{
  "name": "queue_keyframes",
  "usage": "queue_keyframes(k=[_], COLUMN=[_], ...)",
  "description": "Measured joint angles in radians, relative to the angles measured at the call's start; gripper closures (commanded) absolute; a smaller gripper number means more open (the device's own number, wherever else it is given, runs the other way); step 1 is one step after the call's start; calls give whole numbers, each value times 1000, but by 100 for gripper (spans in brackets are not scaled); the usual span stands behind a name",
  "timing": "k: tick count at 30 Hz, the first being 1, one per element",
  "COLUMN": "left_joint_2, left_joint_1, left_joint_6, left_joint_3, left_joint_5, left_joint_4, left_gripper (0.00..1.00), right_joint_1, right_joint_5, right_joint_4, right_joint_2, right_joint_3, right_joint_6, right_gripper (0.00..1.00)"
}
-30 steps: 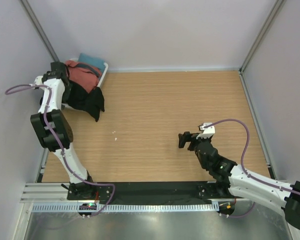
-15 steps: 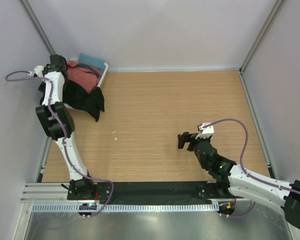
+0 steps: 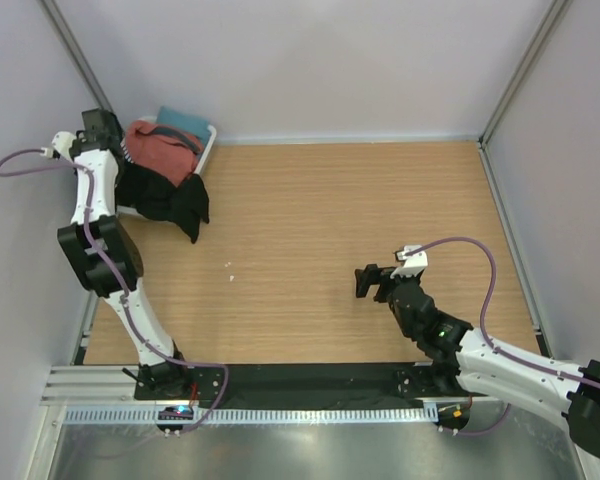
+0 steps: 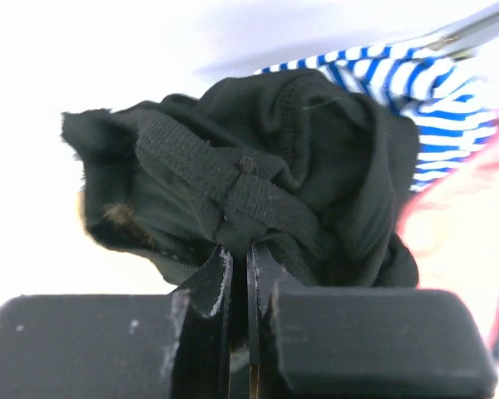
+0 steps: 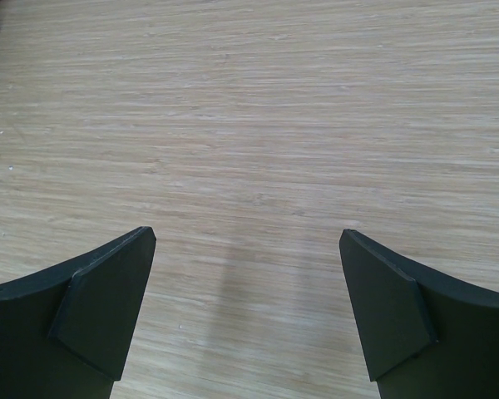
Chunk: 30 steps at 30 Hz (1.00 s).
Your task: Fold and stack the tank tops
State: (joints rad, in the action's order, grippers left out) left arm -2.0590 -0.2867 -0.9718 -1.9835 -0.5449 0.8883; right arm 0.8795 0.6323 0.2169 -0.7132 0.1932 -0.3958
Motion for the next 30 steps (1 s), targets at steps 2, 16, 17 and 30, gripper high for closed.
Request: queue_keyframes(k=[2,16,17,30], left_joint_2=[53,372,405,1072], left_joint_1=[-4,101,114,546], left_joint_6=[-34,-354,-364,-396], left_joint_3=[45,667,694,1015], left_joint_5=[46,412,418,319], left_joint_4=[-27,-299,-314,-490], left_gripper=[100,100,100,100], right_joint_1=[0,0,0,0], right_joint_5=[0,-7,-7,-6], right_joint_4=[0,0,0,1], right_joint_2=[0,12,13,-2], right_joint_3=[0,0,0,1], right_joint_6=[0,0,0,0], right_gripper=[0,0,0,0])
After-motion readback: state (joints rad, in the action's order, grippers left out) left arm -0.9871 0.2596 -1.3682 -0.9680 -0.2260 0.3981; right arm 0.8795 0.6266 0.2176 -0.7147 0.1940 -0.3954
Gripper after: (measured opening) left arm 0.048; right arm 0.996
